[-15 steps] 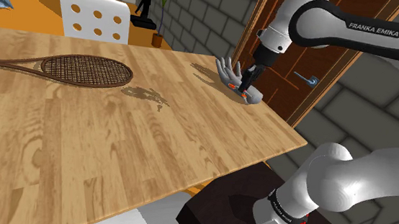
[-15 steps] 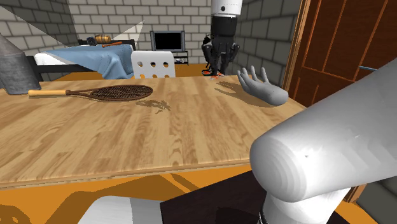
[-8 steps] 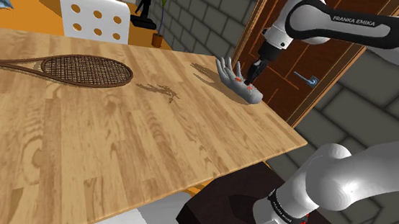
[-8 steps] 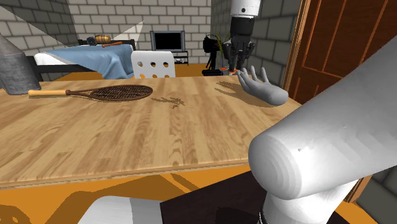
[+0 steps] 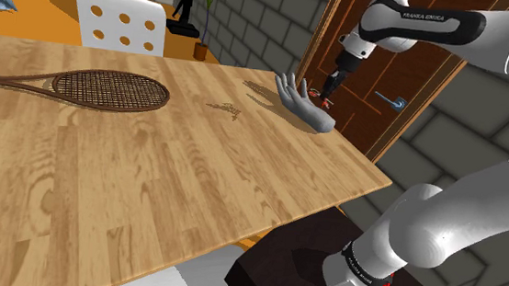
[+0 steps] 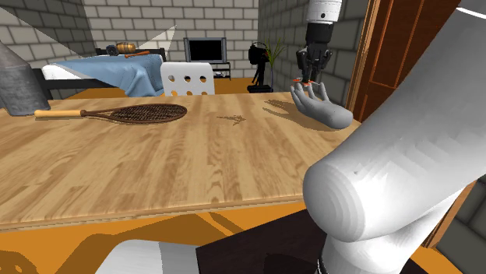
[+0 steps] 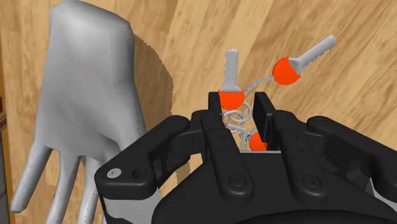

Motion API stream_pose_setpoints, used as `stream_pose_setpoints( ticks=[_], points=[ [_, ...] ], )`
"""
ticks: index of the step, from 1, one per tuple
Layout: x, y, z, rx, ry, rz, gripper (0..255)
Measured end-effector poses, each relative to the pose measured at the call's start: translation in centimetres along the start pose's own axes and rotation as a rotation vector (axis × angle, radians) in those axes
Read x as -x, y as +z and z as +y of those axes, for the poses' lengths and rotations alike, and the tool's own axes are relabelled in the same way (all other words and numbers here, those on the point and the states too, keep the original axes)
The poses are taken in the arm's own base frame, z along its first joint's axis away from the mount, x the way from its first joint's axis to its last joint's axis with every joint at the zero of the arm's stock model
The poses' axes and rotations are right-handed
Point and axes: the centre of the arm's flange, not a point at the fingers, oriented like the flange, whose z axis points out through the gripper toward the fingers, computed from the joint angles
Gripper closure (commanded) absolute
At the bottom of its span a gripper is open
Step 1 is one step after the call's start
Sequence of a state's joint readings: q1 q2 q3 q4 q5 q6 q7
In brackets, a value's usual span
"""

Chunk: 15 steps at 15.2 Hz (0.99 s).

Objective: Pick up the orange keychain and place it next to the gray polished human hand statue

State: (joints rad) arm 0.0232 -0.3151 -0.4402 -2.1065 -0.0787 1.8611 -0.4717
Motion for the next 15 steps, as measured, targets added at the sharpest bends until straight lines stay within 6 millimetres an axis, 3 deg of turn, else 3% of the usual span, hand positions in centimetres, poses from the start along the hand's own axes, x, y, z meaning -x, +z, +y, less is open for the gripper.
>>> stream_pose_setpoints(
  ticks=[3, 15],
  points=[
    [-0.2, 0.9, 1.2, 0.001, -0.001, 0.0, 255],
    [0.3, 7.1, 1.5, 0.001, -0.002, -0.001, 255]
  ],
)
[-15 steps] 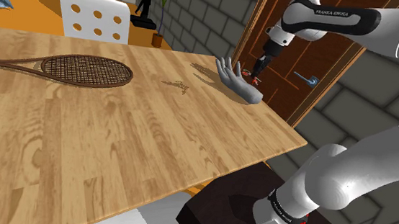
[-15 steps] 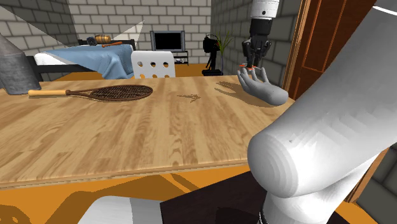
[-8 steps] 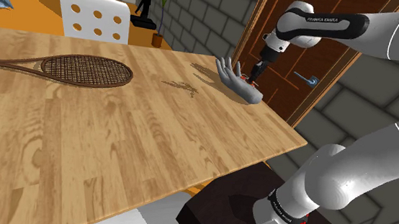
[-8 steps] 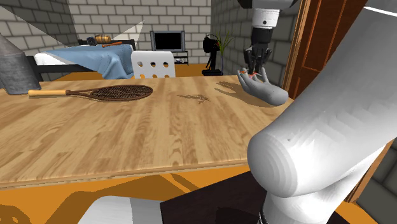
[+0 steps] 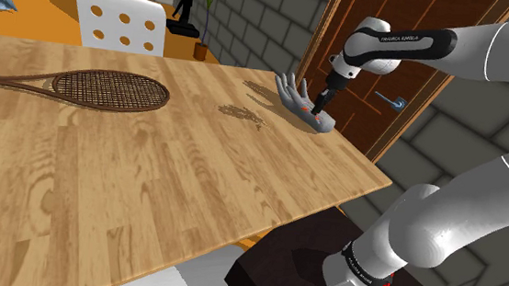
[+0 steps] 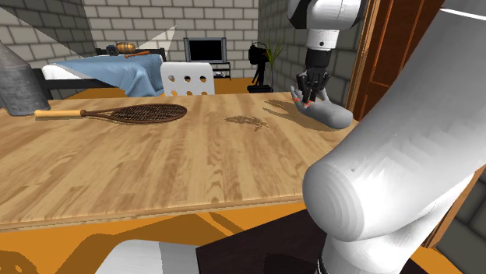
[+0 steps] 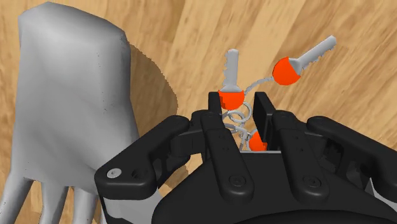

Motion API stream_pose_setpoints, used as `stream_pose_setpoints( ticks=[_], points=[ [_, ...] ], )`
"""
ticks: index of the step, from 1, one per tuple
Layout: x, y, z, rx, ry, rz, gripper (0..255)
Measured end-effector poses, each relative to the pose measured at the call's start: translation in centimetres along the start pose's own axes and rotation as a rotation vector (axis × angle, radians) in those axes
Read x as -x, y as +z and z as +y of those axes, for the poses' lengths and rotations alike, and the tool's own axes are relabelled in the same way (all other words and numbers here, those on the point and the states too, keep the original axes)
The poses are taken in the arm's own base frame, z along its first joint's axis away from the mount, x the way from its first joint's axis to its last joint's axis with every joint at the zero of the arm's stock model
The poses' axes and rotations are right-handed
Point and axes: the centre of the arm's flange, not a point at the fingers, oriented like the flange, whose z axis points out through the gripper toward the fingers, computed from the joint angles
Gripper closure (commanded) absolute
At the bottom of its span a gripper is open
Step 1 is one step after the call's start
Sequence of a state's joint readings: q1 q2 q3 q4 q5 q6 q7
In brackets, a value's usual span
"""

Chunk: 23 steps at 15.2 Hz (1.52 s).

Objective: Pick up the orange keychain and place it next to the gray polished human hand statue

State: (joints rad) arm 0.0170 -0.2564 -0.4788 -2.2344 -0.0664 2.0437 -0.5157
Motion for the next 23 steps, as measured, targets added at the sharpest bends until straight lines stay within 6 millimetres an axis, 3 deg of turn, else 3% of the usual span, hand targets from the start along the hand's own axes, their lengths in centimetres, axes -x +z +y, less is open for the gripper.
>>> stream_pose_setpoints(
  ticks=[23],
  points=[
    [0.7, 11.7, 0.3, 0.0, 0.0, 0.0, 255]
  ],
)
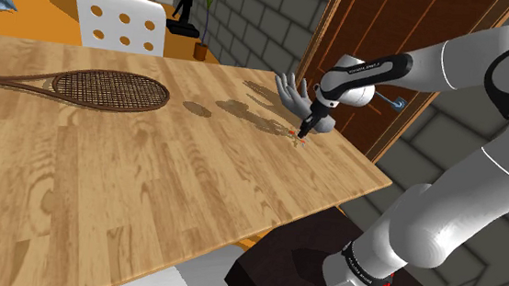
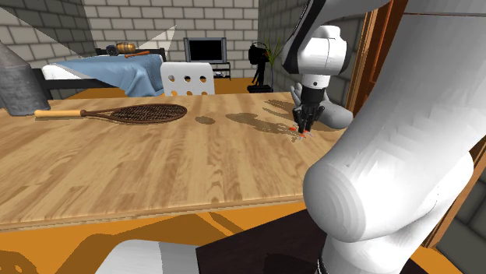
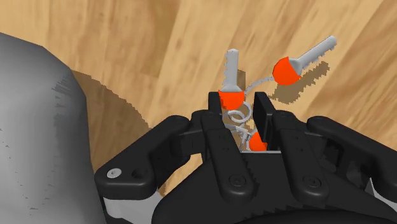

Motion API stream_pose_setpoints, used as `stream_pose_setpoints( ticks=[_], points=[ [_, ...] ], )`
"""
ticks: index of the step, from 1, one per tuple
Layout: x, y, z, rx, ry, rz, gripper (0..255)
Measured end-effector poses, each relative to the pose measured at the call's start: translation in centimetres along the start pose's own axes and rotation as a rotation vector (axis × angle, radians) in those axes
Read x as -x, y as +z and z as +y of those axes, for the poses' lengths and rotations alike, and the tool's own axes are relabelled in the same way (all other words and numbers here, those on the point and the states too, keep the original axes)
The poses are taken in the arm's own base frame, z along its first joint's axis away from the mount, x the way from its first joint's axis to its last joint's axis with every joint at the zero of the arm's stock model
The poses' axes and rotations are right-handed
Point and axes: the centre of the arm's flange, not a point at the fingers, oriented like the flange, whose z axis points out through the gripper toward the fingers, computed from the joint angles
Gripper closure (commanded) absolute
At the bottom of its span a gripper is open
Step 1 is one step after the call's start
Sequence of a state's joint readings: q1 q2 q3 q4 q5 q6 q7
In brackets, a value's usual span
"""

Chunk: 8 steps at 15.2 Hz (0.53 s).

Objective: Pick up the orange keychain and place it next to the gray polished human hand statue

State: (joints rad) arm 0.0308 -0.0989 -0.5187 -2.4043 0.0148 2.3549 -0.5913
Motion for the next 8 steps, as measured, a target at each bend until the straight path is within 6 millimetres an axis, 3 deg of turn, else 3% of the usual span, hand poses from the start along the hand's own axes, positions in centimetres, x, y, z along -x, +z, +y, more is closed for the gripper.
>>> stream_pose_setpoints(
  ticks=[5, 6, 8],
  points=[
    [0.1, 0.2, 0.0, 0.0, 0.0, 0.0, 255],
    [0.1, 0.2, 0.0, 0.0, 0.0, 0.0, 0],
    [0.1, 0.21, 0.0, 0.0, 0.0, 0.0, 0]
  ],
)
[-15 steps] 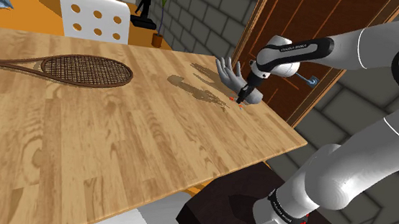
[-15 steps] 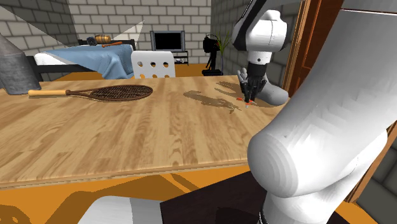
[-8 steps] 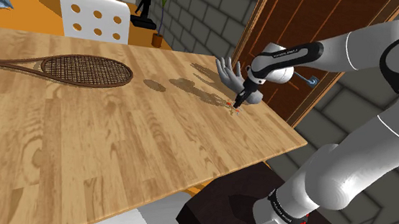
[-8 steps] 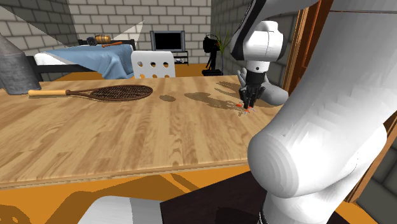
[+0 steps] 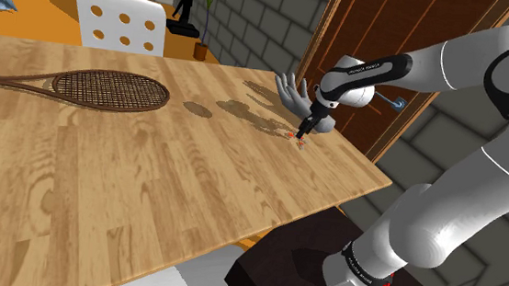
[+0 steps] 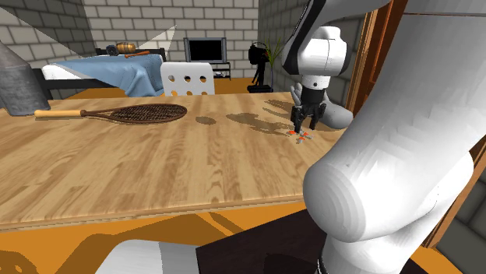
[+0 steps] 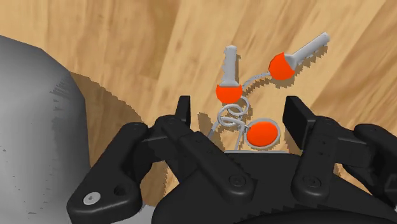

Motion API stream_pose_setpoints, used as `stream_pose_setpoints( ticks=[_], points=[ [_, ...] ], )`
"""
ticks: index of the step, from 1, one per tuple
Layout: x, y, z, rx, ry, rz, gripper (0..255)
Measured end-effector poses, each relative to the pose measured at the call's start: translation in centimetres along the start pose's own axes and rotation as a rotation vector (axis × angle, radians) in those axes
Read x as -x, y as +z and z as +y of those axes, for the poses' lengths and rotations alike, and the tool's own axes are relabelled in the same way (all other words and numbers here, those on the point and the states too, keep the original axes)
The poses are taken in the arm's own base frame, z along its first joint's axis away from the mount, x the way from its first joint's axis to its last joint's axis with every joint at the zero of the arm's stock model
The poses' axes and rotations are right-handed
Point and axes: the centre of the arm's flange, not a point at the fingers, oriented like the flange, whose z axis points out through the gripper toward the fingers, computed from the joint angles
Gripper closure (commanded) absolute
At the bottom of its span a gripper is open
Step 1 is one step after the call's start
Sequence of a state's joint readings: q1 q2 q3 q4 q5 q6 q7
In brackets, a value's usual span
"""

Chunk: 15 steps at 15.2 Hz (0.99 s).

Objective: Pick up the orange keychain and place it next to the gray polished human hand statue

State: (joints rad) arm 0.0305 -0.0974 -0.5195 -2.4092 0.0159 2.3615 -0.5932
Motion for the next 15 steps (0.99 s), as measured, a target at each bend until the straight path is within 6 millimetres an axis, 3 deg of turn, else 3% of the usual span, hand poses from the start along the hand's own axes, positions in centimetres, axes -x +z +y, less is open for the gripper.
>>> stream_pose_setpoints(
  ticks=[4, 9, 15],
  points=[
    [0.0, 0.0, 0.0, 0.0, 0.0, 0.0, 0],
    [0.0, -4.4, 0.2, 0.0, 0.0, 0.002, 0],
    [0.0, -5.0, 0.0, 0.0, 0.0, 0.0, 0]
  ],
)
